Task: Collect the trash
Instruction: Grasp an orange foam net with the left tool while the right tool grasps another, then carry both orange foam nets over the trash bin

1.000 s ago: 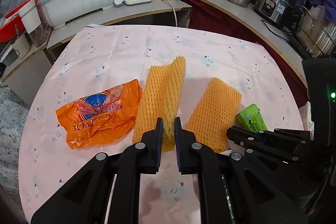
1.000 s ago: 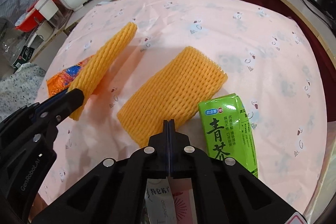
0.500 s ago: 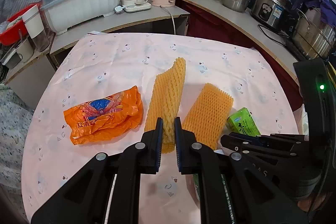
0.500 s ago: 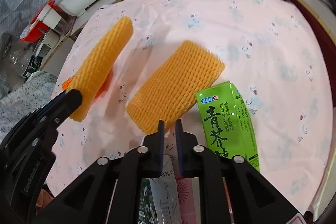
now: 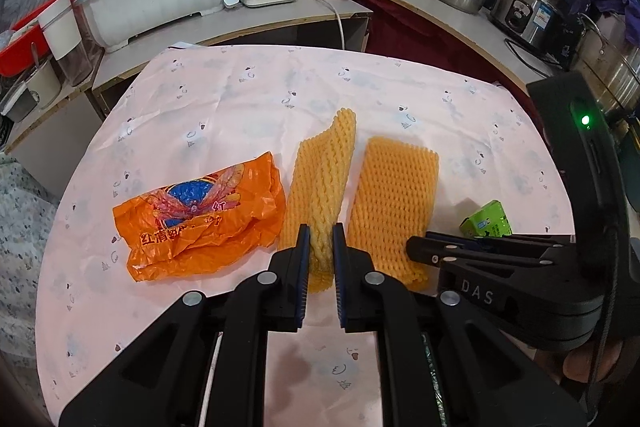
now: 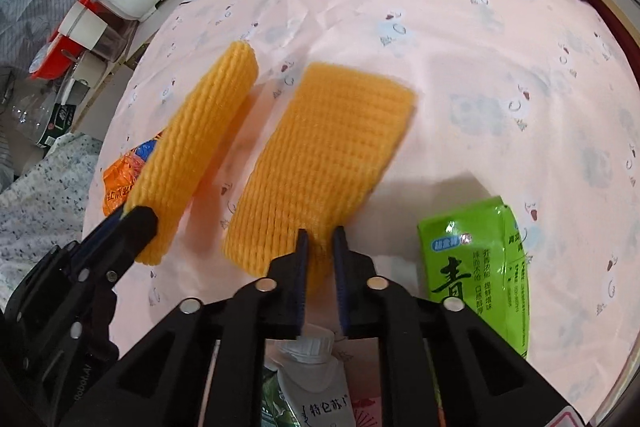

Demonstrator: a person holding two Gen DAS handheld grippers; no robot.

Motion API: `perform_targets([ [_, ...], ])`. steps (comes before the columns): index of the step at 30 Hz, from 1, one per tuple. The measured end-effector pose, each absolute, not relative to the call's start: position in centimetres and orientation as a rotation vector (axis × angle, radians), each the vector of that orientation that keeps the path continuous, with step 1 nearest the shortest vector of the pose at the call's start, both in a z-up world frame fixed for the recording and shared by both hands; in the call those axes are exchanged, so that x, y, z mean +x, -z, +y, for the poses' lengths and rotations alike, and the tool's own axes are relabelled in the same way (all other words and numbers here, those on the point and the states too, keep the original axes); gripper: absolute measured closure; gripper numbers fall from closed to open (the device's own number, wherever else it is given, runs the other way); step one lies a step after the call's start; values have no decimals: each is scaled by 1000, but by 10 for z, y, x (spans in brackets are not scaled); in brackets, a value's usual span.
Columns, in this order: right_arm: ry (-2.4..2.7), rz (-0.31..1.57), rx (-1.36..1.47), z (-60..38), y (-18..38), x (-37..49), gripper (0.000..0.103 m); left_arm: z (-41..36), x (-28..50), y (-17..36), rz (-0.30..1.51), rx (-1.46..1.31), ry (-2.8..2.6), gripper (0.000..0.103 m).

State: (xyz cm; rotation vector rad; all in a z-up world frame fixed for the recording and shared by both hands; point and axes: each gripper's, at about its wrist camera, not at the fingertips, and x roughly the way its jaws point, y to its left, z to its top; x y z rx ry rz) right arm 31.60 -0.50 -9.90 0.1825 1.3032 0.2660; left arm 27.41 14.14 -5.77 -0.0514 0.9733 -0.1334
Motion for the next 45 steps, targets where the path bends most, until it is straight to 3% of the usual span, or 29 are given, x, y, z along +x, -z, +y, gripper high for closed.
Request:
perform_targets([
  [21, -132, 1027, 247, -91, 4, 257, 96, 65, 240, -4, 859, 8, 250, 92],
  [45, 165, 883, 466, -287, -10, 111, 96, -122, 164, -20, 809, 215, 536, 92],
])
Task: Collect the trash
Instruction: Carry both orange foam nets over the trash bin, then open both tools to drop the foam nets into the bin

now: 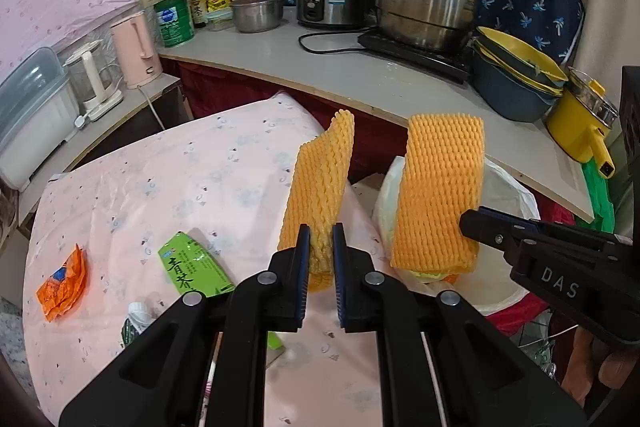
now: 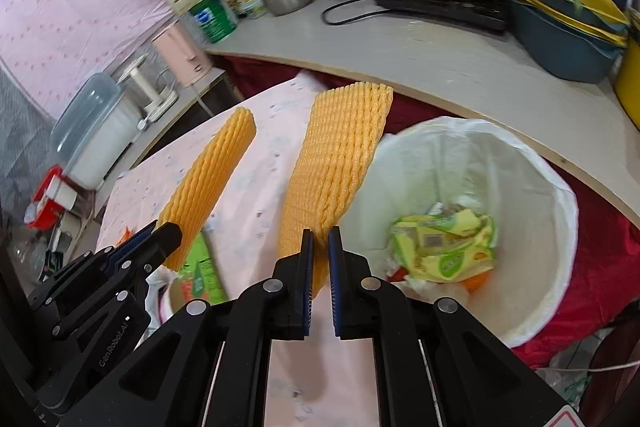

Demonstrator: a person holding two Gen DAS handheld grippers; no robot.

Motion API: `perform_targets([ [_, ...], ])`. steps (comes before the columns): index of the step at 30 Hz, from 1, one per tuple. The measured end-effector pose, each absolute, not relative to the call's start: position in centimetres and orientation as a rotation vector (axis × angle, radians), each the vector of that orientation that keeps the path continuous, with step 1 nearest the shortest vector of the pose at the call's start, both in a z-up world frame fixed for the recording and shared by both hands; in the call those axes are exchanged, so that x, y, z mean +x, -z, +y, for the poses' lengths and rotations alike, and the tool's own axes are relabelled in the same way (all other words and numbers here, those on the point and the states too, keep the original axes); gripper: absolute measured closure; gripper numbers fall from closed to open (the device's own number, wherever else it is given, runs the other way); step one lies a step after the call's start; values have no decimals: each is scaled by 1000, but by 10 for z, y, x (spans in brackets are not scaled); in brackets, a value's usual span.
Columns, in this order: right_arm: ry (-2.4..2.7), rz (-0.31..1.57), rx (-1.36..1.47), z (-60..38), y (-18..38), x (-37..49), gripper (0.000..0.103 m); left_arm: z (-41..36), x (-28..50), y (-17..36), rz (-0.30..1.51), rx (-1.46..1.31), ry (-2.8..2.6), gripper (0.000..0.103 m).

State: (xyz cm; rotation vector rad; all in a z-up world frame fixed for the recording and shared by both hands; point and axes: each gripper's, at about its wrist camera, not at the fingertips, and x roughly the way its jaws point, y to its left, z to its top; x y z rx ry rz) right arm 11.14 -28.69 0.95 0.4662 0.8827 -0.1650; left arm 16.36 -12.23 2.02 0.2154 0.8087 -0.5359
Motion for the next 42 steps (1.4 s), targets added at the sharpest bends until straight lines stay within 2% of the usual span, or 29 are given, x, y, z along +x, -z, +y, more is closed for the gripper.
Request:
perform_targets([
  [13, 301, 855, 558, -360, 2, 62, 95, -203, 133, -9, 826, 295, 684, 92],
  [24, 332, 854, 575, -377, 12, 52, 95, -231, 132, 5, 871, 306, 724, 89],
  [25, 333, 853, 577, -378, 13, 52, 95, -231, 133, 5, 871, 304, 724, 87],
  [29, 336, 854, 580, -380, 16, 53, 95, -228, 137, 6, 864, 293, 694, 58],
  [30, 336, 854, 581, -381, 16, 53, 95, -227, 138, 6, 861, 289, 688, 53],
  [36, 334, 856, 579, -377, 19, 59, 93, -220, 145, 6, 861, 277, 664, 51],
  [42, 345, 840, 584, -375, 19, 64, 85, -210, 152, 8, 868, 263, 633, 50],
])
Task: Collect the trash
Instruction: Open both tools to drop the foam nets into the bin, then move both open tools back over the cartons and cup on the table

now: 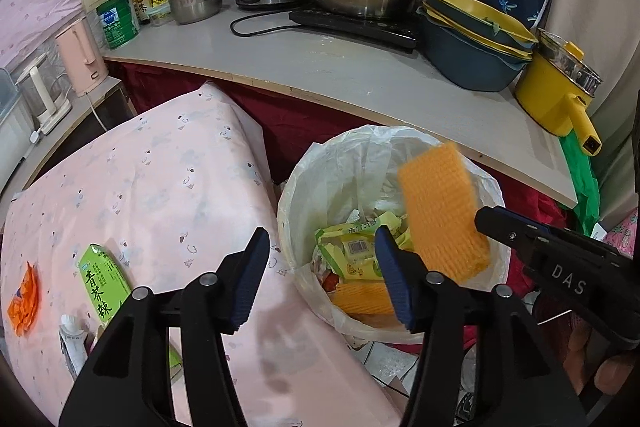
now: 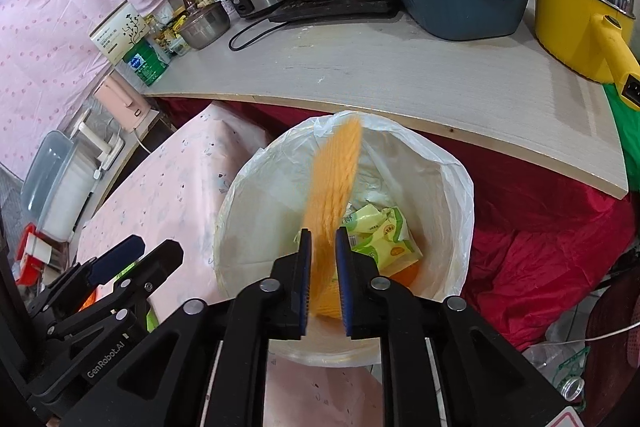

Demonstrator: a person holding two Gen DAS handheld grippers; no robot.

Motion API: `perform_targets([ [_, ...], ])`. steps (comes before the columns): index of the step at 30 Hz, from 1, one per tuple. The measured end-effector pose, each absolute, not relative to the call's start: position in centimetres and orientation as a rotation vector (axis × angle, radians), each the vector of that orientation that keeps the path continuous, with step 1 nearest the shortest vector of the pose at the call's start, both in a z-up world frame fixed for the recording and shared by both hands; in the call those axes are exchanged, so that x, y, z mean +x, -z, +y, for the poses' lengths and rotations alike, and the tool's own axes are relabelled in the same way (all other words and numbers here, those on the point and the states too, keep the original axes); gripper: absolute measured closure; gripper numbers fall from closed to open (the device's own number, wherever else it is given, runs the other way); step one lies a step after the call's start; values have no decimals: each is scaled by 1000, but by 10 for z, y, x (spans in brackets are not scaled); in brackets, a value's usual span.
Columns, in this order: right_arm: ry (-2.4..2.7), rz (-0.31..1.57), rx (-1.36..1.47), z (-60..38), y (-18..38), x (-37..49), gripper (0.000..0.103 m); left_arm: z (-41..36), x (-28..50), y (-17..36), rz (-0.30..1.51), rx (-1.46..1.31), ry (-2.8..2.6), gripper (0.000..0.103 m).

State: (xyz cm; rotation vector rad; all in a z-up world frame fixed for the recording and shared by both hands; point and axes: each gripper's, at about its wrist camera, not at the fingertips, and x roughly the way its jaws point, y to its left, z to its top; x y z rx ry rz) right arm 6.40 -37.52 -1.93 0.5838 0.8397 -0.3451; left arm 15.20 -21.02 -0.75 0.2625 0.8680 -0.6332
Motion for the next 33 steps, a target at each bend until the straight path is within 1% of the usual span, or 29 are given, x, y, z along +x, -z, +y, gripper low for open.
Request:
perform_targets([
  [1, 347, 837, 584, -375, 19, 65, 81, -209, 152, 7, 868, 260, 629, 50],
  [3, 349, 829, 580, -373, 17, 65, 78, -204, 153, 7, 867, 254, 620, 46],
  [5, 344, 823, 578, -371, 13, 66, 78, -200, 153, 6, 862, 247, 610, 44],
  [11, 332, 798, 563, -362, 3, 66, 71, -186, 155, 1, 857, 225, 586, 42],
  [15, 315, 786, 552, -351, -4, 68, 66, -170, 156, -4, 850, 202, 559, 37],
  [31, 158, 804, 466, -261, -10, 82, 65, -68, 158, -6, 877, 140, 373, 35],
  [33, 142, 807, 450, -248, -10, 84, 65, -55, 158, -4, 888, 133, 352, 33],
])
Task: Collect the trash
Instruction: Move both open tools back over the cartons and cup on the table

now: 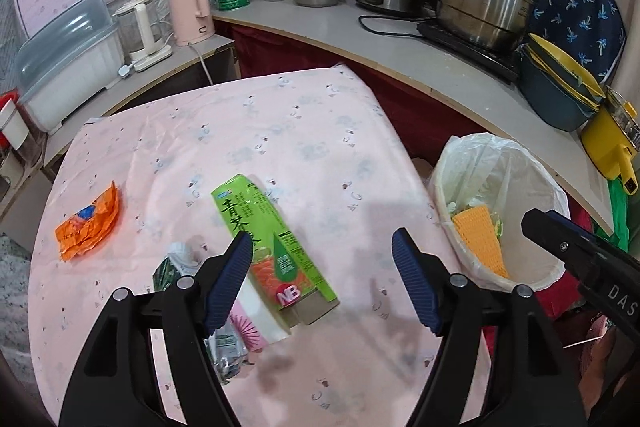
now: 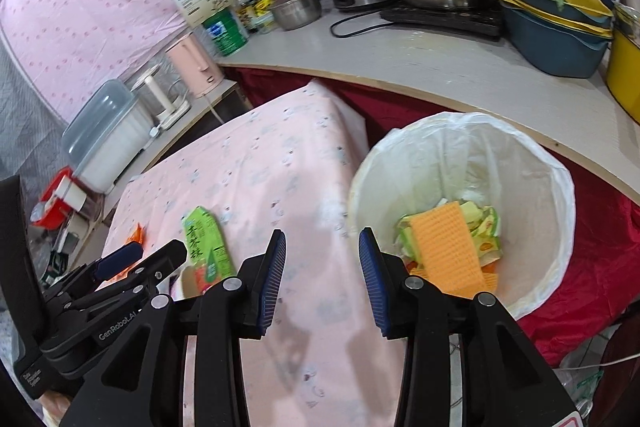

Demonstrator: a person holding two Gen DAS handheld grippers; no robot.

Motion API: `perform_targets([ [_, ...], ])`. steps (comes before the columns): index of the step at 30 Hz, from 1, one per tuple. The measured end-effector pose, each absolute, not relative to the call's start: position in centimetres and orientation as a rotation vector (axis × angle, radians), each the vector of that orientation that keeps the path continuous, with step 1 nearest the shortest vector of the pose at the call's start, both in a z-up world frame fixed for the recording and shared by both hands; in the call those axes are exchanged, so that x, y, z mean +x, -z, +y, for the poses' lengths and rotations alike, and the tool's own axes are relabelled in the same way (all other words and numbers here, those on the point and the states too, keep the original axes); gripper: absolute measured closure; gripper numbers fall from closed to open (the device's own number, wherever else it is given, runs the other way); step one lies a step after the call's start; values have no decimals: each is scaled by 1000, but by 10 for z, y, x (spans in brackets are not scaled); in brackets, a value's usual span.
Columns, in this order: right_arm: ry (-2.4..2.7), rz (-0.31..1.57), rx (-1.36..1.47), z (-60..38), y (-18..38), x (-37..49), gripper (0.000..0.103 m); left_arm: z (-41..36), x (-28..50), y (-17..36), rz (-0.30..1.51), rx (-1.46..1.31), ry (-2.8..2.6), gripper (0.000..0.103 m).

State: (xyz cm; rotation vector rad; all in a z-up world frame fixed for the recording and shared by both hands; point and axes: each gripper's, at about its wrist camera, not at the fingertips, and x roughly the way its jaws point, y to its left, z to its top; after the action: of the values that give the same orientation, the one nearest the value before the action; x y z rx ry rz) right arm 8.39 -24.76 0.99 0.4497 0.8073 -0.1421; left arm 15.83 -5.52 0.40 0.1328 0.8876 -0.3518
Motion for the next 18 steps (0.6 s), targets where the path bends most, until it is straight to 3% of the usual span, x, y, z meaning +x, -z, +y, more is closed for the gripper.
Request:
perform_targets([
  [12, 54, 838, 390, -184, 1, 93, 65, 20, 159, 21, 963, 54, 227, 17],
  [18, 18, 867, 365, -157, 13, 97, 65, 44, 158, 47, 1040, -1, 198, 16],
])
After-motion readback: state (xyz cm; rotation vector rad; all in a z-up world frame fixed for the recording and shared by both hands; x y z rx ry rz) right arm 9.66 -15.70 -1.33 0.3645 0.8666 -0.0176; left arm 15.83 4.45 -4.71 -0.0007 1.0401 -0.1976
